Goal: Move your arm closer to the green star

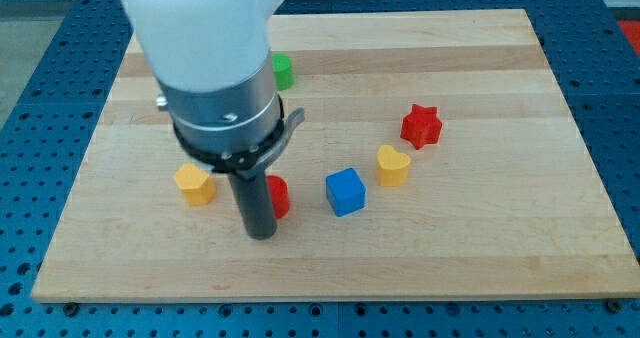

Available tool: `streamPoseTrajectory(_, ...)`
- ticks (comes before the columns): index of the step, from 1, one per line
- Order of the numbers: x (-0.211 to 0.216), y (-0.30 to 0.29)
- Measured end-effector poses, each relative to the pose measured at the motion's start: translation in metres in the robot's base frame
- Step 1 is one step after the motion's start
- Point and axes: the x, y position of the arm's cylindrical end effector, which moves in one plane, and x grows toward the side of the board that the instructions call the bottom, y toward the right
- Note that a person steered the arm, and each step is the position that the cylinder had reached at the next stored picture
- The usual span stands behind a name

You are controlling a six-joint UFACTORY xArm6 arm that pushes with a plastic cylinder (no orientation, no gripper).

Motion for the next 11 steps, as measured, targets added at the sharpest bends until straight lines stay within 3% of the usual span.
streamPoseTrajectory(2, -0.015, 0.004)
streamPoseTrajectory(4, 0.022, -0.087)
streamPoseTrajectory(5, 0.014, -0.155)
streamPoseTrajectory(6, -0.034, -0.173)
streamPoseTrajectory(7, -0.082, -0.163)
streamPoseTrajectory(11, -0.123, -0.131)
